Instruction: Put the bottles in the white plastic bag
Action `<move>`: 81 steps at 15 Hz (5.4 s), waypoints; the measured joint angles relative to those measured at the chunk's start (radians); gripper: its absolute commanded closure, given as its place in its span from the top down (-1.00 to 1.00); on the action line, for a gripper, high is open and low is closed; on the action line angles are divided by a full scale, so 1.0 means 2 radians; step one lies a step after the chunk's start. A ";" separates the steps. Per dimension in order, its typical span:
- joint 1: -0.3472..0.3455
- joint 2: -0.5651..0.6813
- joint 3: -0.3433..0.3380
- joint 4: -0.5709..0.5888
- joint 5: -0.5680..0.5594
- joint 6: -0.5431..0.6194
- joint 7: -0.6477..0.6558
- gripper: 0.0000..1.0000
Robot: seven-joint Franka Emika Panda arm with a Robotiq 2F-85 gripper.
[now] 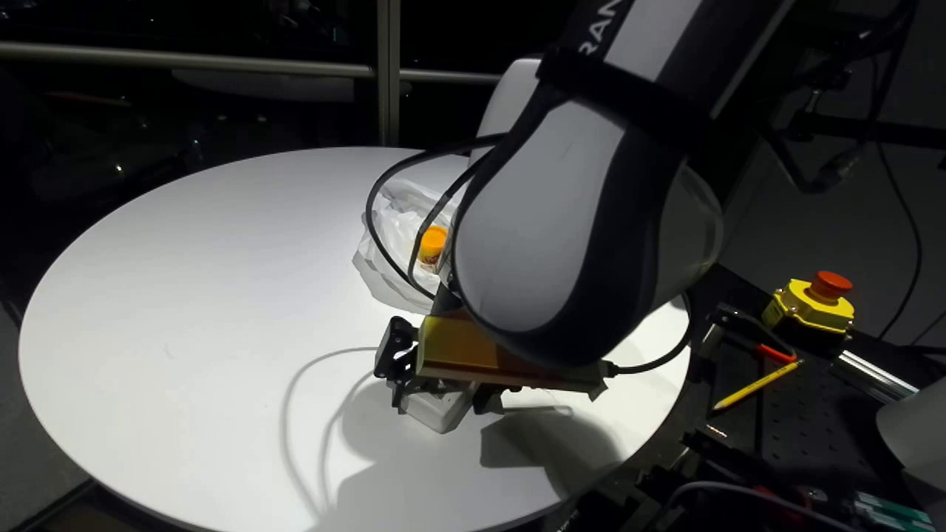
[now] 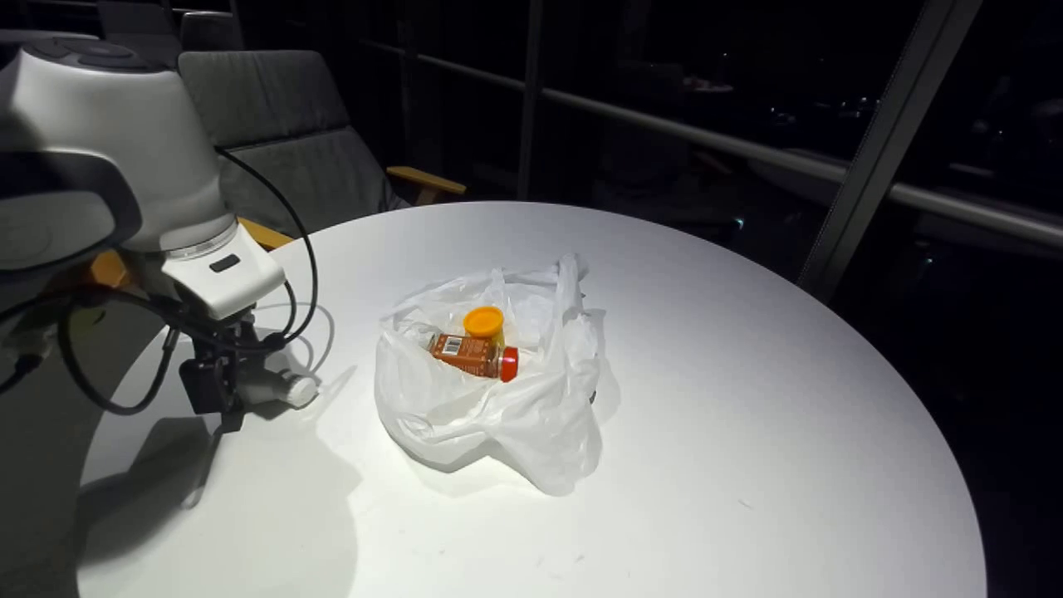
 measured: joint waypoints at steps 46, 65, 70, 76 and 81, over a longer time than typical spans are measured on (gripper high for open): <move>-0.120 -0.036 -0.092 0.189 -0.673 -0.319 0.222 -0.28; -0.132 -0.002 -0.082 0.253 -0.612 -0.347 0.066 1.00; -0.159 -0.005 -0.024 0.254 -0.471 -0.347 -0.086 1.00; -0.204 0.033 0.008 0.270 -0.336 -0.374 -0.220 1.00; -0.237 0.053 0.025 0.284 -0.239 -0.377 -0.251 1.00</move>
